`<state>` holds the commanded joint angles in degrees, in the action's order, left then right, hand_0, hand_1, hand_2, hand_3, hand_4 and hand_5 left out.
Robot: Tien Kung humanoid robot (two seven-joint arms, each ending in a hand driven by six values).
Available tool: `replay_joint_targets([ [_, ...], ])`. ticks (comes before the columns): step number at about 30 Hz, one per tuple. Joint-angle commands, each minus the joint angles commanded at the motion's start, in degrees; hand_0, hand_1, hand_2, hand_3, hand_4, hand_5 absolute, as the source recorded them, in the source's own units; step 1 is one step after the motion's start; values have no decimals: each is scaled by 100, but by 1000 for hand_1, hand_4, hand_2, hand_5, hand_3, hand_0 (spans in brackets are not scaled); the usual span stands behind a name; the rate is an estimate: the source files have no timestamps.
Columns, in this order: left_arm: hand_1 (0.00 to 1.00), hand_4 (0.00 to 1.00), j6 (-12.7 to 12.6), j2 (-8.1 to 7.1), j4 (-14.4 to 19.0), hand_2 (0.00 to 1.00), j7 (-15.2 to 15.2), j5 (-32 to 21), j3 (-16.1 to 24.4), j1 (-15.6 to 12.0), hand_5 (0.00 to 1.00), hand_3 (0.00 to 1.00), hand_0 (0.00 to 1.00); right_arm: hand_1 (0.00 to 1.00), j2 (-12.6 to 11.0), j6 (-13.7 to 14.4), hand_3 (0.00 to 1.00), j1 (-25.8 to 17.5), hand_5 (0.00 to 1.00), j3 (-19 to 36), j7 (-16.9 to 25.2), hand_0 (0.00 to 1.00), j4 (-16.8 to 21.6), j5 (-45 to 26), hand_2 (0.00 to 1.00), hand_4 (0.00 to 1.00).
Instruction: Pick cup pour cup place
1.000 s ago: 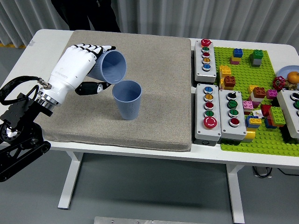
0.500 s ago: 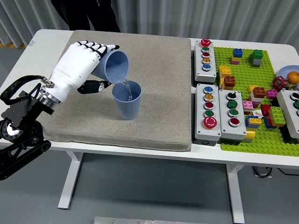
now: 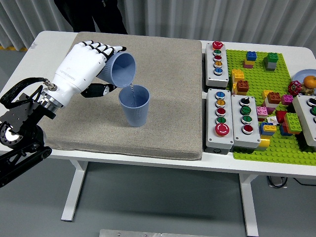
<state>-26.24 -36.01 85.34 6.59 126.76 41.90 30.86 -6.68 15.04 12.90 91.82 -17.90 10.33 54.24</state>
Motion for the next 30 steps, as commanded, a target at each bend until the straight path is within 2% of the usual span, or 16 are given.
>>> replay_joint_targets([
  [15, 514, 678, -221, -89, -51, 698, 234, 324, -166, 72, 107, 590, 469, 631, 7, -4, 570, -31, 88, 13, -3, 703, 1, 25, 558, 2],
  [30, 513, 669, -331, -107, -82, 695, 301, 324, -329, 130, 98, 588, 468, 631, 7, -16, 571, -26, 88, 10, 1, 703, -1, 20, 559, 2],
])
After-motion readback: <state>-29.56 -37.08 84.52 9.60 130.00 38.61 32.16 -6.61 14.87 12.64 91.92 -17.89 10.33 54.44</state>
